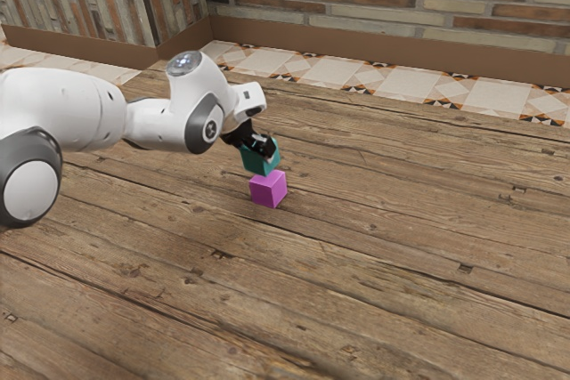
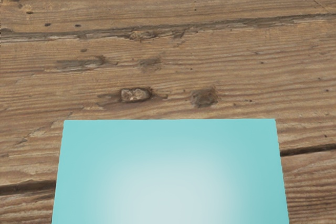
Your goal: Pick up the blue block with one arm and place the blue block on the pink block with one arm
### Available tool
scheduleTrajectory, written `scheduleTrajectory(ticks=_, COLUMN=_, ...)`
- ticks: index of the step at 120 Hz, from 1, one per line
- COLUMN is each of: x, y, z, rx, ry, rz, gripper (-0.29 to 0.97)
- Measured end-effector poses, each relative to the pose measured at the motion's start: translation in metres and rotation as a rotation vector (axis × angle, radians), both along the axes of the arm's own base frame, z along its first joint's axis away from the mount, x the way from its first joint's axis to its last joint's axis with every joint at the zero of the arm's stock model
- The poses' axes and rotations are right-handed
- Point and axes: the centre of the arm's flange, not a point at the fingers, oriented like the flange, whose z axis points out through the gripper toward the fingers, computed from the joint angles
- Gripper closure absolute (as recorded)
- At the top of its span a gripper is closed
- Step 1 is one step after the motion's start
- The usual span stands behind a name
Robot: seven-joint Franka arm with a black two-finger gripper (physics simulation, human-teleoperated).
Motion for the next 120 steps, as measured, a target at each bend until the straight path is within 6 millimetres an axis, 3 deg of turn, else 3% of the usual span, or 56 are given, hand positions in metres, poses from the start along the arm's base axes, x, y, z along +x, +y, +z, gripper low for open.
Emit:
scheduleTrajectory(ticks=38, x=0.002, y=0.0, z=-0.004, rx=-0.015, ry=0.005, rz=0.028, gripper=0.3)
scheduleTrajectory(ticks=68, x=0.004, y=-0.007, z=-0.007, rx=-0.02, ry=0.008, rz=0.031, gripper=0.2)
scheduleTrajectory(ticks=88, x=0.005, y=-0.004, z=0.006, rx=-0.01, ry=-0.006, rz=0.028, gripper=0.15)
scheduleTrajectory(ticks=97, x=0.0, y=0.004, z=0.043, rx=-0.007, ry=-0.009, rz=0.031, gripper=0.12)
scheduleTrajectory(ticks=103, x=-0.015, y=0.017, z=0.101, rx=-0.02, ry=-0.006, rz=0.044, gripper=0.1)
scheduleTrajectory(ticks=110, x=-0.052, y=0.047, z=0.161, rx=-0.045, ry=0.023, rz=0.084, gripper=0.09)
scheduleTrajectory(ticks=120, x=-0.111, y=0.082, z=0.213, rx=-0.069, ry=0.086, rz=0.134, gripper=0.07)
